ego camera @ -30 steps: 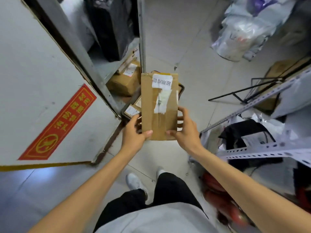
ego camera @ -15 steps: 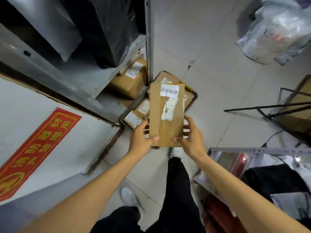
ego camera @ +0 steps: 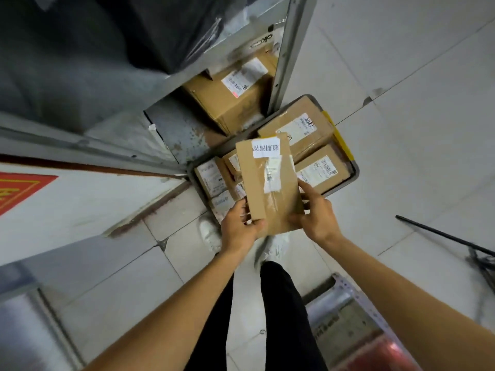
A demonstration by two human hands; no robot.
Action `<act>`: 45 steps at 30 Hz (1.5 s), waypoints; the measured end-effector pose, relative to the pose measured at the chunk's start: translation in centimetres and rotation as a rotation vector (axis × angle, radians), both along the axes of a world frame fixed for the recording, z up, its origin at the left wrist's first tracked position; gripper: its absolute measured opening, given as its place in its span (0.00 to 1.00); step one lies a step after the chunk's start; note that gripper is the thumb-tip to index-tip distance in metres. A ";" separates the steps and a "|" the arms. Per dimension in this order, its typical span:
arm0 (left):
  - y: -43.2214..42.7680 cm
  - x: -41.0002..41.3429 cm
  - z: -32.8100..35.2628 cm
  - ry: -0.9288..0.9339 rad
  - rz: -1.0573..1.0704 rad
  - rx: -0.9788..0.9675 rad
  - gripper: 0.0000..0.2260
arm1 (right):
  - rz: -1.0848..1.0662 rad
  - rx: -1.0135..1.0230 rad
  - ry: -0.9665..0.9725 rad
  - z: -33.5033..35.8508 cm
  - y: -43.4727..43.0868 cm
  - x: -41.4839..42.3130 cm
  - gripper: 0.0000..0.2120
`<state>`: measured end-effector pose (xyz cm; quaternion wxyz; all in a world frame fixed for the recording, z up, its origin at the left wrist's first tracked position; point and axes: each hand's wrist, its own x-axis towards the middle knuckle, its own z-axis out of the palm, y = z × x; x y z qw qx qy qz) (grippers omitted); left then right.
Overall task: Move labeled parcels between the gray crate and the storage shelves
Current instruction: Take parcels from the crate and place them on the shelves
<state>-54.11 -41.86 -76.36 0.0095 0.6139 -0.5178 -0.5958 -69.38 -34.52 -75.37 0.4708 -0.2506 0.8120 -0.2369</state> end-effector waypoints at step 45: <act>-12.2 -9.7 -7.0 -0.468 -0.768 -0.180 0.16 | 0.635 0.322 0.088 -8.9 -11.4 -7.5 0.22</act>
